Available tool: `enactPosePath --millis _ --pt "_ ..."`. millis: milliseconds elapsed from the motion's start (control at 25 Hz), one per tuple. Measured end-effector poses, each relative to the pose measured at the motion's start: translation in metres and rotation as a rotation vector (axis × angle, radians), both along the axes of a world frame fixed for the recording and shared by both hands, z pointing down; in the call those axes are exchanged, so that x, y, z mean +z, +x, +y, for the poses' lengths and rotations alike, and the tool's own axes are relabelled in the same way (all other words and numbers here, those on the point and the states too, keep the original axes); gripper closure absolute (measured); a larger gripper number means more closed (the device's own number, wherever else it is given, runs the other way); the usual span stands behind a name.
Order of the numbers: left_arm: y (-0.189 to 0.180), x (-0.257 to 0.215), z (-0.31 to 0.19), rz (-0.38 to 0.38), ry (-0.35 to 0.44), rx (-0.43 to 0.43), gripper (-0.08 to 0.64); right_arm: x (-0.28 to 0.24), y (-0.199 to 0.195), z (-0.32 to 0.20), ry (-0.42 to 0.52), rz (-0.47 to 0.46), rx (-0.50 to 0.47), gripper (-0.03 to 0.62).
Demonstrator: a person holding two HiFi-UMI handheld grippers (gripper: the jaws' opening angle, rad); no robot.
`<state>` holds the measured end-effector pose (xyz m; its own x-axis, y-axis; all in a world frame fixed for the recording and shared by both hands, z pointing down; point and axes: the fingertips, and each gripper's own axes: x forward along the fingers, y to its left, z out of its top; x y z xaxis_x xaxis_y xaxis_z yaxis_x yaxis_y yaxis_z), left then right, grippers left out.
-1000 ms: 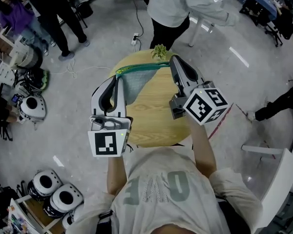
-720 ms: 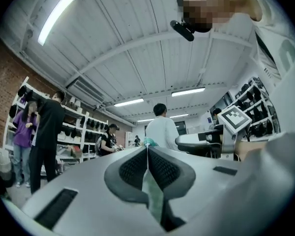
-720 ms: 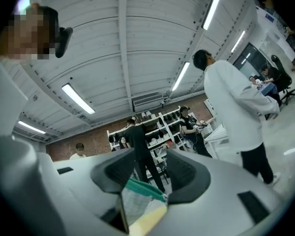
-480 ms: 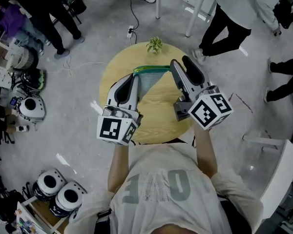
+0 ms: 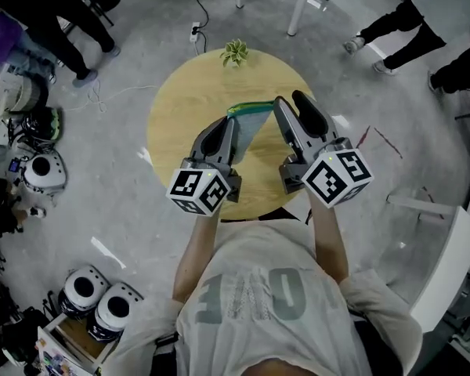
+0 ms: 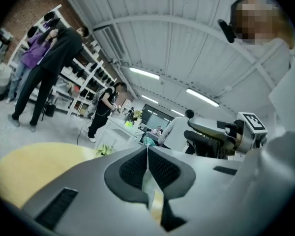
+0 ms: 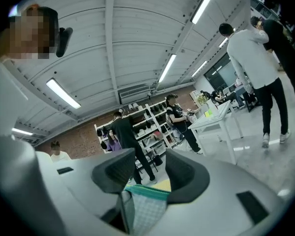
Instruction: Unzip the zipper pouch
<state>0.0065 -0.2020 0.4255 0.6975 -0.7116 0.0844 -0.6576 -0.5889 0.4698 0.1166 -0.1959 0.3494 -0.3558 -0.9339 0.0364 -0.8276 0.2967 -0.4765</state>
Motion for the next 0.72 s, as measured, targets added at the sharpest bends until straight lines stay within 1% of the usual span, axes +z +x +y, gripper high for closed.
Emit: enactPosePath --millis 80,120,320,480,600,720 --pt "0.003 0.024 -0.003 0.048 -0.086 -0.018 0.532 0.007 0.002 -0.002 -0.01 -0.003 0.005 0.4" --pt "0.002 0.036 -0.005 0.06 -0.123 -0.029 0.532 0.01 0.001 -0.003 -0.018 -0.006 0.006 0.4" --pt "-0.015 0.083 -0.01 0.074 -0.258 -0.091 0.532 0.024 -0.004 -0.006 -0.047 -0.009 -0.008 0.4" --pt "-0.039 0.111 -0.02 0.086 -0.332 -0.173 0.531 0.033 -0.005 -0.007 -0.075 -0.005 -0.013 0.4" --pt "-0.056 0.13 -0.031 0.067 -0.356 -0.218 0.531 0.041 -0.006 -0.011 -0.093 -0.005 -0.015 0.4" --pt "-0.071 0.146 -0.037 0.05 -0.389 -0.247 0.531 0.045 -0.009 -0.014 -0.108 -0.001 -0.019 0.4"
